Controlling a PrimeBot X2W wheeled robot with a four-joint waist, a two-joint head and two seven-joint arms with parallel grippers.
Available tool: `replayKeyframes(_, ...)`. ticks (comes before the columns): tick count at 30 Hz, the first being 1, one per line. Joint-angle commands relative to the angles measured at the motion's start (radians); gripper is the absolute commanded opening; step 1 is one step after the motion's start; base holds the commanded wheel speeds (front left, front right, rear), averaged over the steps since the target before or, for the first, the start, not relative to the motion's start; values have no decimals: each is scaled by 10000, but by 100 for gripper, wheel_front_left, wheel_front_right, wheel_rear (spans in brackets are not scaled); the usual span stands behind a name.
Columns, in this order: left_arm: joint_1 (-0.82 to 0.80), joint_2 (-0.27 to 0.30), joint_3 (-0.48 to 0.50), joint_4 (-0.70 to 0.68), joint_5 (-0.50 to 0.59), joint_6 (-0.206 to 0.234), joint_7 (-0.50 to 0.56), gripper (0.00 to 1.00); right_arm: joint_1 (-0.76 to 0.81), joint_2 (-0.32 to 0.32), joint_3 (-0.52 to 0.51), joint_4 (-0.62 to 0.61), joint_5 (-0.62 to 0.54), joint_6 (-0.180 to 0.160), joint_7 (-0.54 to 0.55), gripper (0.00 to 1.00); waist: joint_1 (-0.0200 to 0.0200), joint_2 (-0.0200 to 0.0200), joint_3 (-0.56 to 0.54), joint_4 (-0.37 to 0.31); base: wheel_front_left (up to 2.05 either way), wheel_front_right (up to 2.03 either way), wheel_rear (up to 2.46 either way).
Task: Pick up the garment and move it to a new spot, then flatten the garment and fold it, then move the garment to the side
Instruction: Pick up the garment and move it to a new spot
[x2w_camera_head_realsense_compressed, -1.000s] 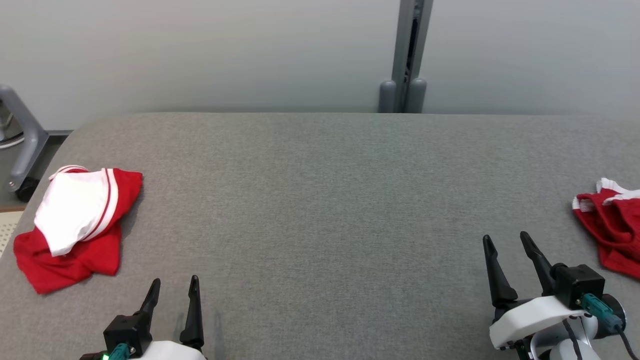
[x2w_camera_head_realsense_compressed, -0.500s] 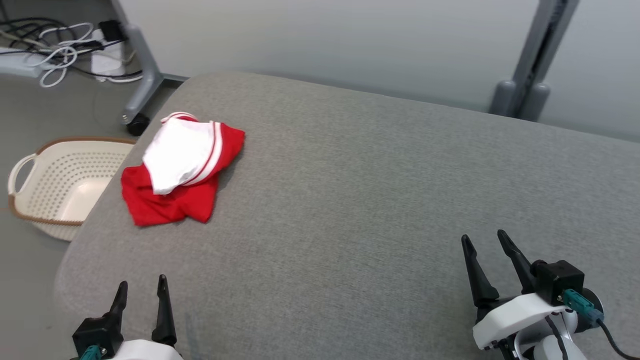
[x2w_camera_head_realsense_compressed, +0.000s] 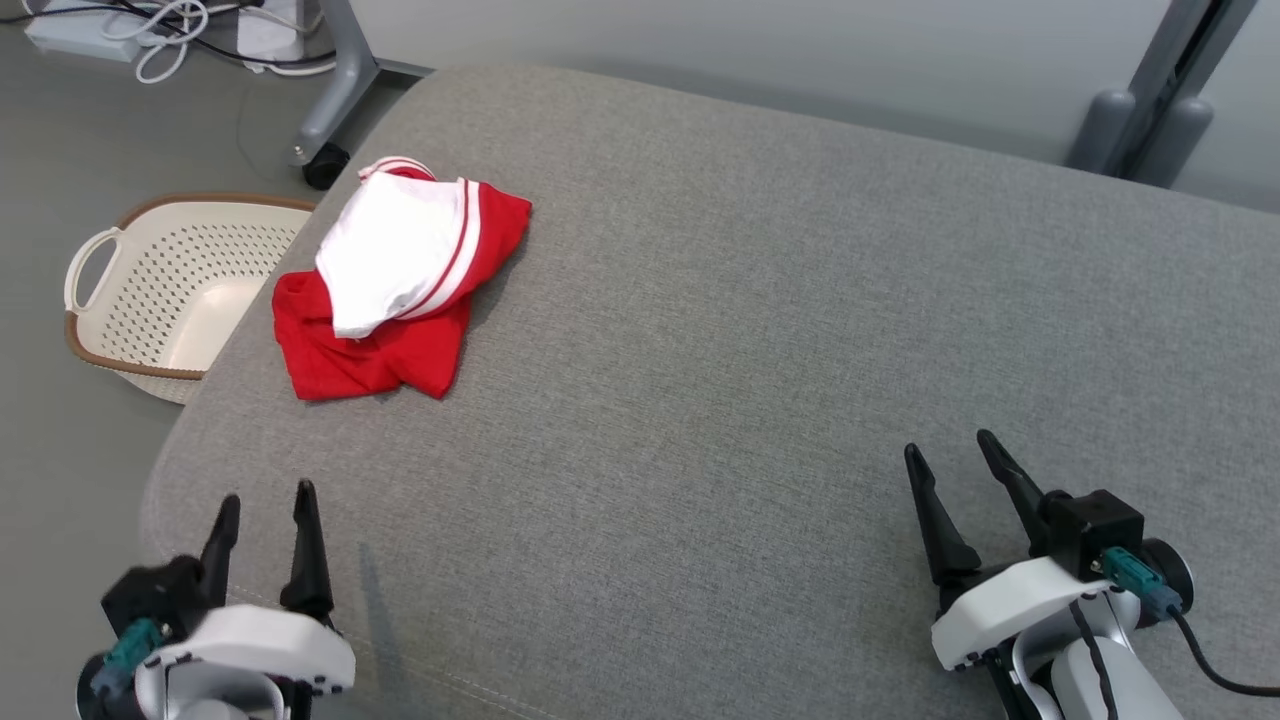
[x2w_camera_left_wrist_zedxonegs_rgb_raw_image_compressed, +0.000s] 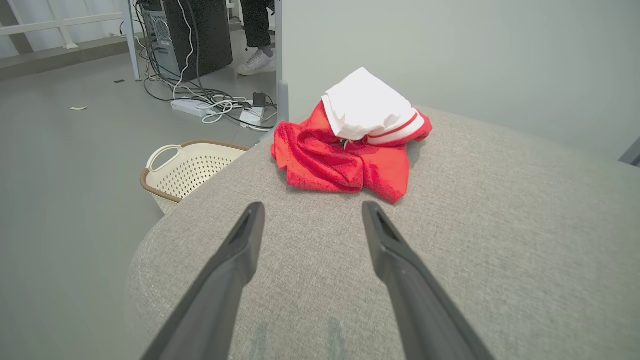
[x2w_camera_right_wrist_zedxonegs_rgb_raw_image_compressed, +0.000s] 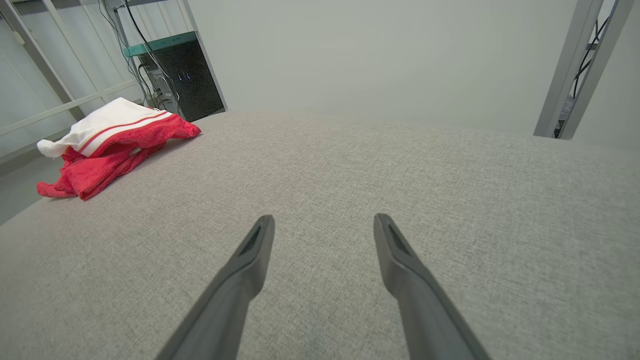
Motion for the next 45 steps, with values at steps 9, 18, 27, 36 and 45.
replayKeyframes(9,-2945,547,912,1249,36,-574,2,100,-775,-132,134,-241,-521,-3,0,100,0,0,1428,-1007,0,0,0)
replayKeyframes(18,-4662,1063,1375,3314,-316,-739,3,100,-1320,-185,336,-484,-594,-3,0,100,0,0,2118,-1697,0,0,0)
replayKeyframes(27,-5396,1274,1919,4574,-365,-544,3,100,-1488,-239,273,-398,-550,-3,4,100,0,0,2365,-2065,0,0,0)
replayKeyframes(36,-5481,1445,1938,4767,58,-524,2,0,-1474,-155,180,-424,-296,-3,3,100,0,0,2050,-2294,0,0,0)
replayKeyframes(45,-5594,1398,1466,3672,480,-752,4,0,-1232,-75,56,-380,12,-3,0,100,0,0,1084,-2714,0,0,0)
